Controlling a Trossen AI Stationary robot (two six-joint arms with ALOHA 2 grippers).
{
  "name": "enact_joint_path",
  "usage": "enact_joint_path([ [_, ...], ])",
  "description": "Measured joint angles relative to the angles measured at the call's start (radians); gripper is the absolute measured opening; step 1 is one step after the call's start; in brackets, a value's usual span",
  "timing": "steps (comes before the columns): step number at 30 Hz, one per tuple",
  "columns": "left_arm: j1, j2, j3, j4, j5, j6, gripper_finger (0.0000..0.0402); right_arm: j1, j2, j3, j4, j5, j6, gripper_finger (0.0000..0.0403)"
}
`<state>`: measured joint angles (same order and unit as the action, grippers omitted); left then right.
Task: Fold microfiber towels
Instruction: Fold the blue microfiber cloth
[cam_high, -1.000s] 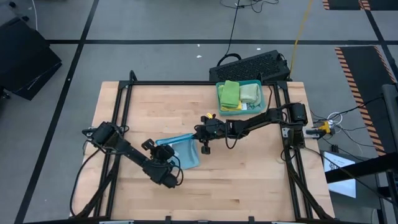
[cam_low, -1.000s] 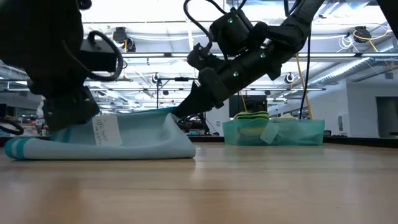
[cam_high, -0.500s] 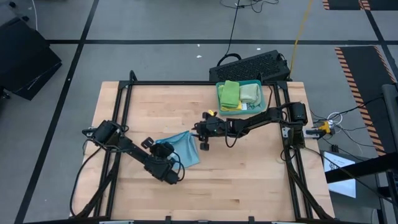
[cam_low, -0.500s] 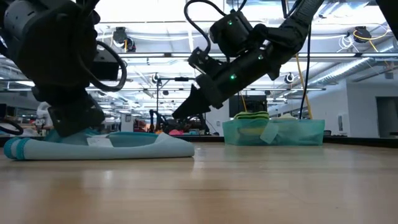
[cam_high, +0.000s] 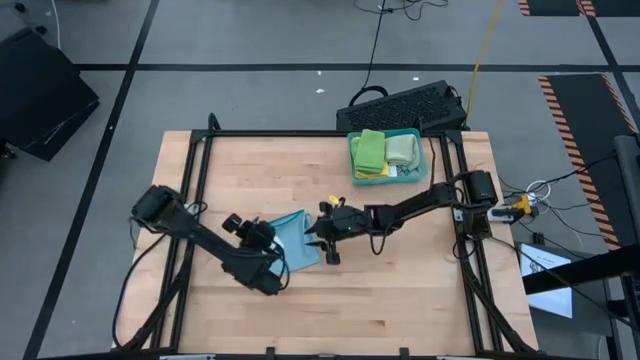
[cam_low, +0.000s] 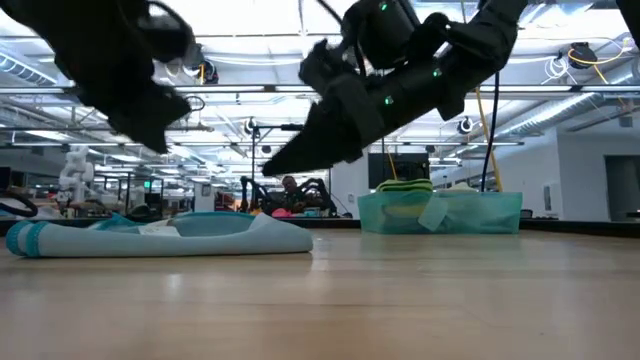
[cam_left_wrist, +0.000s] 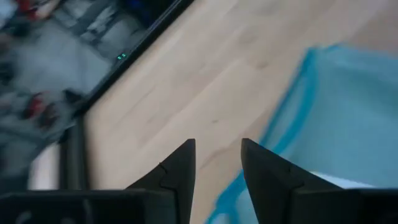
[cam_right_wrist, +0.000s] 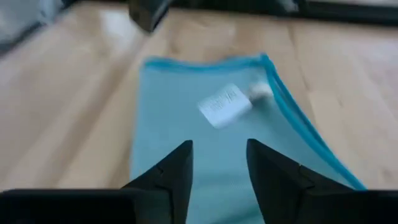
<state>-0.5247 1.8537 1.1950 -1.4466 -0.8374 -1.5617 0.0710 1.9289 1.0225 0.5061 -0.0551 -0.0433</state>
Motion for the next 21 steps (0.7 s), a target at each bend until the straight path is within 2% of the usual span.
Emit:
enact_joint_path([
  [5,-0.028,-0.063,-0.12,0.215,-0.047,0.102,0.0107,0.04,0.066,0.0,0.182,-0.05,0.003,0.0109],
  [8,-0.025,-0.07,-0.201,0.3,0.003,0.093,0.0089,0.054,0.125,0.0,0.276,-0.039,0.015,0.0082],
  [12,-0.031,-0.071,-0.242,0.387,0.026,0.082,0.007,0.05,0.175,0.0,0.275,0.008,0.031,0.0046],
  [16,-0.039,-0.072,-0.236,0.405,0.005,0.109,0.0054,0.03,0.218,0.0,0.237,0.028,0.065,0.0017],
  [21,-0.04,-0.072,-0.268,0.452,0.021,0.19,0.0038,0.035,0.194,0.003,0.104,0.161,0.097,0.0003],
])
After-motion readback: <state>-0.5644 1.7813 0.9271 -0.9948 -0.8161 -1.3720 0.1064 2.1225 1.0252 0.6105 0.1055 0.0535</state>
